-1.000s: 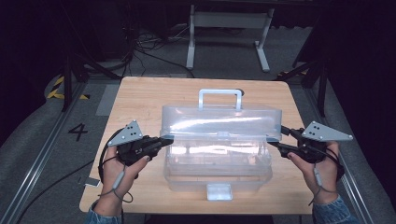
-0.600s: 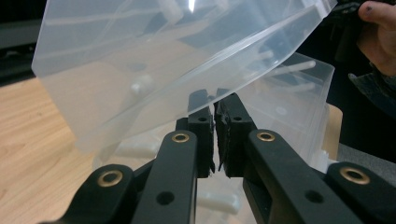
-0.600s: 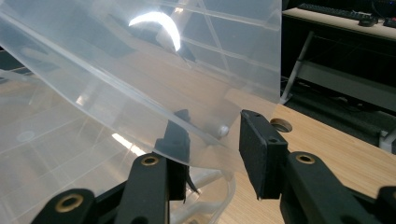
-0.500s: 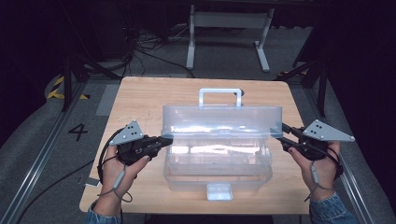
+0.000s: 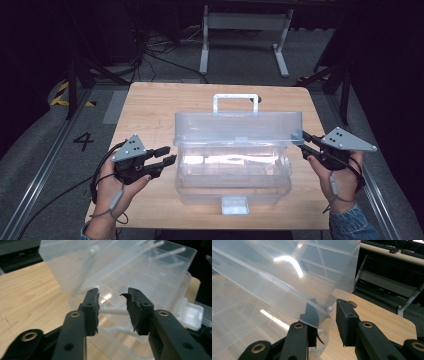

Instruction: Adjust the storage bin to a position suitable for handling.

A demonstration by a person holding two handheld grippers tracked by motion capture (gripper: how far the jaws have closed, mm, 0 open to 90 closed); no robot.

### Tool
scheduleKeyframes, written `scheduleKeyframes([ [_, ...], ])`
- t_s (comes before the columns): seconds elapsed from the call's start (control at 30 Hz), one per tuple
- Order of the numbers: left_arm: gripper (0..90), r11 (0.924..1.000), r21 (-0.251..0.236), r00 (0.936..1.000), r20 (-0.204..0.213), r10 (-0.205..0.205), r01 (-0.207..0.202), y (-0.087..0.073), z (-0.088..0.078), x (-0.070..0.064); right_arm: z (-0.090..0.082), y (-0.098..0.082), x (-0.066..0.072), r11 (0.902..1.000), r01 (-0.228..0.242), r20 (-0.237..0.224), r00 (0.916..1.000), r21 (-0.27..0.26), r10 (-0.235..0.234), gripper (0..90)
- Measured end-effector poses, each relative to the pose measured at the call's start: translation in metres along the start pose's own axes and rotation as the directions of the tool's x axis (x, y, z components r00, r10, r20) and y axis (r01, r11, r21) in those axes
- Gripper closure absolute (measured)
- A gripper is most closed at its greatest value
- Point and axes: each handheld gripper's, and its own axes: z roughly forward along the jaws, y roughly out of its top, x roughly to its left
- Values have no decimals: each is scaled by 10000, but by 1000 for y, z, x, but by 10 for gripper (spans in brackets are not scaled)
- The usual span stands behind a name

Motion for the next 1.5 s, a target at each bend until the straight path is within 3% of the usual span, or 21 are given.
scheduleKeyframes([
  [0.17,521,9954,639,9951,738,664,-712,-9,-2,-10,0,1,-2,9999,-140,-98,9999,22,141,719],
  [0.3,516,9900,1086,9894,1233,766,-902,-18,2,-14,1,2,-3,9998,-193,-122,9997,82,194,719],
  [0.53,508,9852,1357,9821,1704,805,-1043,-24,9,-17,4,7,-6,9988,-473,-108,9988,117,475,725],
  [0.9,500,9807,1635,9732,2189,696,-1070,-29,20,-20,13,18,-13,9978,-651,286,9975,-101,653,754],
  [0.97,493,9809,1681,9744,2166,604,-981,-30,21,-19,15,20,-14,9975,-698,352,9969,-139,702,756],
  [1.27,478,9753,1941,9691,2400,572,-1056,-33,25,-21,25,28,-21,9928,-1191,316,9923,-108,1194,762],
  [1.5,480,9634,2306,9621,2627,736,-1367,-34,34,-26,31,32,-27,9887,-1488,172,9887,-164,1491,778],
])
